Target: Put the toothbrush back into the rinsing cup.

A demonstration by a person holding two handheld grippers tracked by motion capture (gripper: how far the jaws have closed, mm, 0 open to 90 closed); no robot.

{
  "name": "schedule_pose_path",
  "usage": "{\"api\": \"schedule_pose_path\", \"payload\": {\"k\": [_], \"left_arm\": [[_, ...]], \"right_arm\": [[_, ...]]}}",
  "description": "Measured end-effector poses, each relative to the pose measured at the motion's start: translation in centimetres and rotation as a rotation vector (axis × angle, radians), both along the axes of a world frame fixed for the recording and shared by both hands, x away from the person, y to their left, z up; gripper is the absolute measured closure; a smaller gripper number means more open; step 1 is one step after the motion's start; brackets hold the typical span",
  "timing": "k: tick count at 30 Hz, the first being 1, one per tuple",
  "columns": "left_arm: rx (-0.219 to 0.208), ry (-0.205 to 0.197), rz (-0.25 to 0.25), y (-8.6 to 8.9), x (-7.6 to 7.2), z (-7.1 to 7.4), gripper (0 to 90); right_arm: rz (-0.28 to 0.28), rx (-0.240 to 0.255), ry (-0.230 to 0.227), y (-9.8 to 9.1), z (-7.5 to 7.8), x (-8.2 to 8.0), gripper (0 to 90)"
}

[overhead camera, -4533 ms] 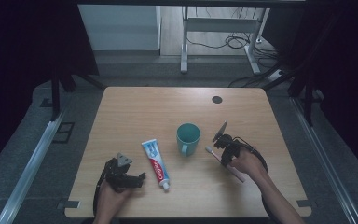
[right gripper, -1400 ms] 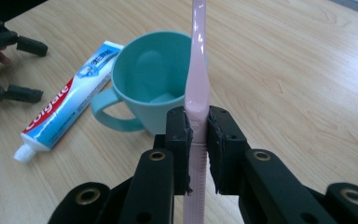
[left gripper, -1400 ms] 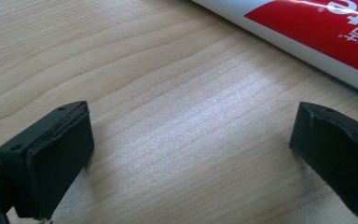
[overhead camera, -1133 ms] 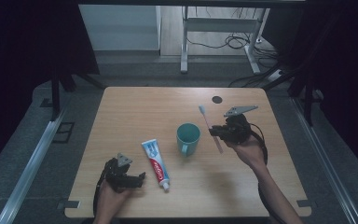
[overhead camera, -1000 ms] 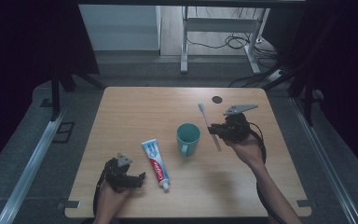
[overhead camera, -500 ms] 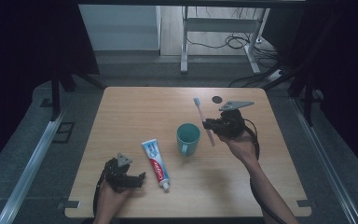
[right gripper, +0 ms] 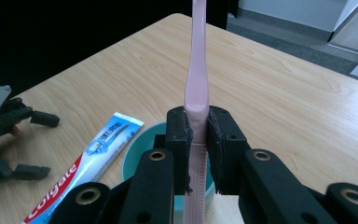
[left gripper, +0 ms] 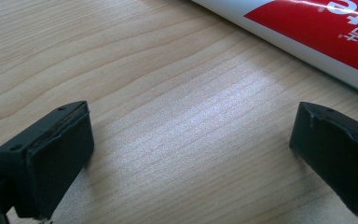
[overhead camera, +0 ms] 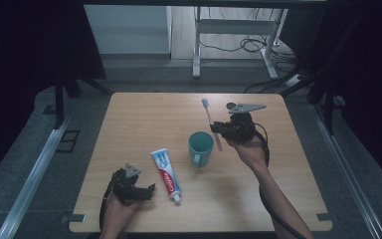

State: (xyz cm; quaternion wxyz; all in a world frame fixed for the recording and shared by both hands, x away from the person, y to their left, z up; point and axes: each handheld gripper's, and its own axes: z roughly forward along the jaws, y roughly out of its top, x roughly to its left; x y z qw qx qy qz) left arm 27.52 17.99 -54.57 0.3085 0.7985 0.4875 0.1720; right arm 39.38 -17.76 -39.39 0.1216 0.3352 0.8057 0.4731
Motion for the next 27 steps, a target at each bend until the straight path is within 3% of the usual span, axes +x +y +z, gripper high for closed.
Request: {"api": "schedule_pose_path", "payload": {"k": [17, 27], "left_arm": [[0.001, -0.002, -0.001, 0.0, 0.0, 0.0, 0.0], [0.002, 0.000, 0.000, 0.0, 0.0, 0.0, 0.0]], "right_arm": [[0.005, 0.028, -0.033, 2.1, 0.9, 0.7, 78.5], [0.013, 0.030, -0.034, 3.0, 0.3, 0.8, 78.5]]}}
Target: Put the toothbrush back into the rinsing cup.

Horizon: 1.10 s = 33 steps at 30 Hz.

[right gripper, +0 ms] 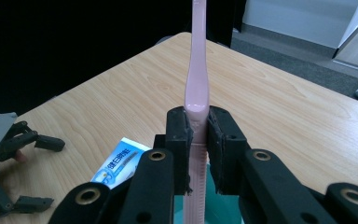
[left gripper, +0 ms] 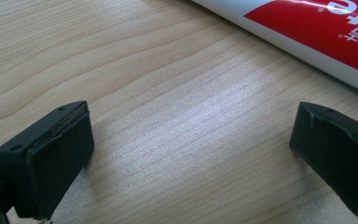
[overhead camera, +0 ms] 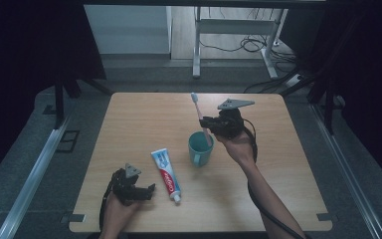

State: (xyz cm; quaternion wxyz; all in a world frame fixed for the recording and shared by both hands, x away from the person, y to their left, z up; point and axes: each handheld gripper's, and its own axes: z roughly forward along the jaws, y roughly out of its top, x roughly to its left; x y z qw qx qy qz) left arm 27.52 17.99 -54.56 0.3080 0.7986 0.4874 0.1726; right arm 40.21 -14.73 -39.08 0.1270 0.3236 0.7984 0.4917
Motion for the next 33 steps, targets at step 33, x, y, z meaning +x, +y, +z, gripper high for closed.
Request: {"api": "schedule_pose_path", "payload": {"k": [33], "left_arm": [[-0.001, 0.000, 0.000, 0.0, 0.0, 0.0, 0.0]], "right_arm": [[0.007, -0.021, 0.039, 0.7, -4.8, 0.3, 78.4]]}}
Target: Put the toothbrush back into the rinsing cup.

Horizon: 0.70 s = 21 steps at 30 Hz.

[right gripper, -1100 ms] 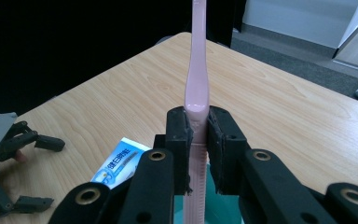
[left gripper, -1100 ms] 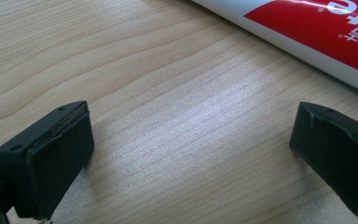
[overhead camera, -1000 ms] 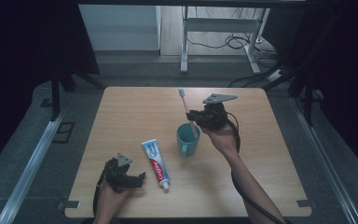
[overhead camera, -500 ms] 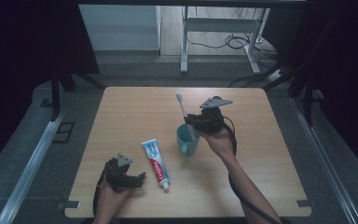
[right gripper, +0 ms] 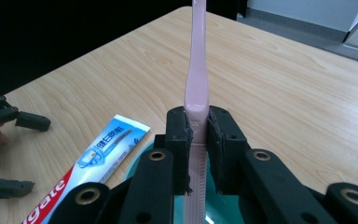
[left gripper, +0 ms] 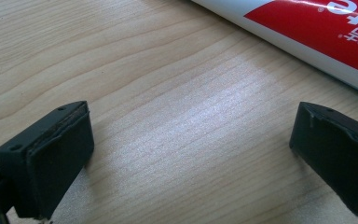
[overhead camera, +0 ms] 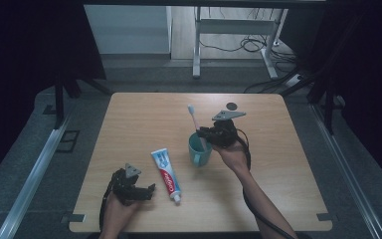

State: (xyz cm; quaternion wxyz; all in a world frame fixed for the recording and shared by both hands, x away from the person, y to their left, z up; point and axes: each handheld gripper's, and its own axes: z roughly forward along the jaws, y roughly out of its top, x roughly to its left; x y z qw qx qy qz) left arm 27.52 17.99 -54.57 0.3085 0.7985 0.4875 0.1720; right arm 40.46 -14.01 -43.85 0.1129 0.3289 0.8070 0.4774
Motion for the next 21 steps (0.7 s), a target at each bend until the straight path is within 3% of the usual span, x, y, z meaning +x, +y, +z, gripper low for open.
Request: {"api": "schedule_pose_path", "payload": {"k": [21], "left_arm": [[-0.001, 0.000, 0.001, 0.0, 0.0, 0.0, 0.0]], "right_arm": [[-0.001, -0.037, 0.056, 0.2, -2.7, 0.3, 78.1]]}}
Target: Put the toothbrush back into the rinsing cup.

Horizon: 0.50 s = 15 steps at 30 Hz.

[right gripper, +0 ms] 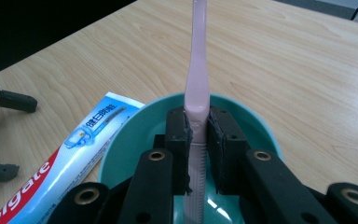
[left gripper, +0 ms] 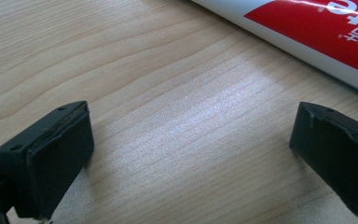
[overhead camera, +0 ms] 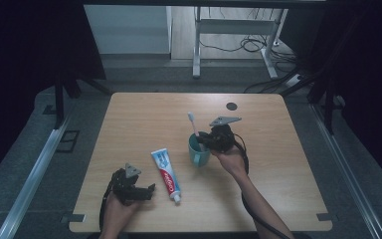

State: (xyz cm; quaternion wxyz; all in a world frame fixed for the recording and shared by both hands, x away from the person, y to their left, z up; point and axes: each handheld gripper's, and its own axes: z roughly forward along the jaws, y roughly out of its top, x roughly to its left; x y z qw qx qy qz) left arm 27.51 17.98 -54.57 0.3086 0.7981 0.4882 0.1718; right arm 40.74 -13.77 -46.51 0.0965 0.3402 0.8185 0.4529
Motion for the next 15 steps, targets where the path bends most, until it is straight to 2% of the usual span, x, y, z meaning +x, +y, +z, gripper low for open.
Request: {"api": "schedule_pose_path", "payload": {"k": [12, 15], "left_arm": [[-0.002, 0.001, 0.003, 0.0, 0.0, 0.0, 0.0], [-0.002, 0.001, 0.003, 0.0, 0.0, 0.0, 0.0]], "right_arm": [[0.006, -0.045, 0.029, 0.5, -1.1, 0.2, 77.5], [0.005, -0.043, 0.032, 0.5, -1.1, 0.2, 77.5]]}}
